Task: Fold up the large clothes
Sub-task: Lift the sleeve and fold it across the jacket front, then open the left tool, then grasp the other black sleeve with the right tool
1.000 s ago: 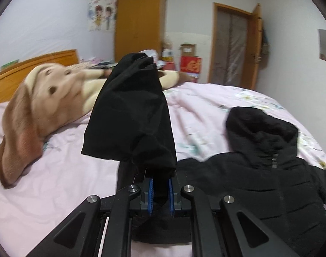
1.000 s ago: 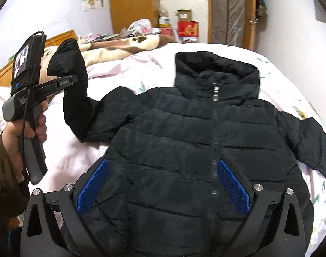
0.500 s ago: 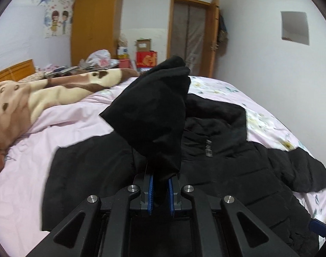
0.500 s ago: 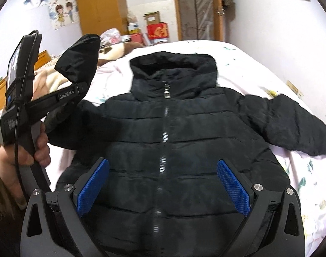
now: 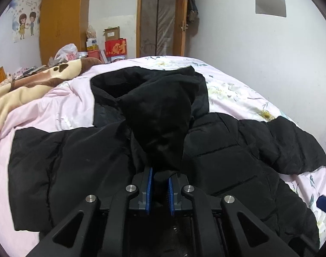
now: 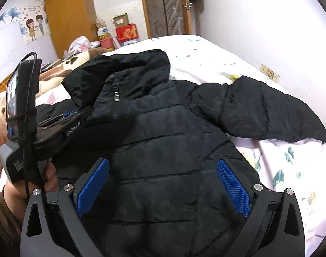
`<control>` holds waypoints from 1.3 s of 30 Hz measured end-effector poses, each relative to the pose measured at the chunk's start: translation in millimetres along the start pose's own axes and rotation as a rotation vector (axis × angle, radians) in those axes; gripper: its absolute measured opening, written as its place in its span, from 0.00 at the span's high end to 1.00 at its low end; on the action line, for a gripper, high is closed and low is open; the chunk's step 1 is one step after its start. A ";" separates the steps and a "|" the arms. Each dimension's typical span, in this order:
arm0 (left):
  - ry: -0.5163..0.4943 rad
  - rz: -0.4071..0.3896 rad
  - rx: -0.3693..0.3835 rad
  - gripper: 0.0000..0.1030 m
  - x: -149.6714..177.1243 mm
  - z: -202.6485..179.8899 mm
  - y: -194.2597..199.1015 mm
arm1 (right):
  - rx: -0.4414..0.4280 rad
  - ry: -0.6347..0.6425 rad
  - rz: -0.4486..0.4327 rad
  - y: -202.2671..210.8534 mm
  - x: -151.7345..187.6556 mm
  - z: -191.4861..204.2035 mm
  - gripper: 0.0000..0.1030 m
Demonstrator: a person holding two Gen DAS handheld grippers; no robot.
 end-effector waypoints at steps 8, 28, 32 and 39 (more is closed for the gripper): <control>0.019 0.019 0.146 0.29 5.9 5.3 -2.0 | 0.014 -0.018 0.016 -12.0 -4.3 -13.6 0.02; 0.174 0.113 -0.175 0.22 17.6 200.9 28.3 | -0.078 0.086 0.205 -152.7 -33.7 38.6 0.32; 0.193 0.156 -0.178 0.22 30.3 206.8 15.5 | -0.100 0.073 0.234 -162.6 -26.6 43.5 0.82; 0.144 0.145 -0.187 0.22 26.3 188.6 8.0 | -0.086 0.091 0.091 -119.3 -52.4 38.8 0.96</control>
Point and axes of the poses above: each gripper's, at about its wrist camera, not at the fingertips, and y roughly against the way its jaws point, z to its left, x to its underside, the point moved 6 cm from there along -y, roughly the way its jaws point, and after that the axes turned 10 degrees about -x, right-handed, at the moved point
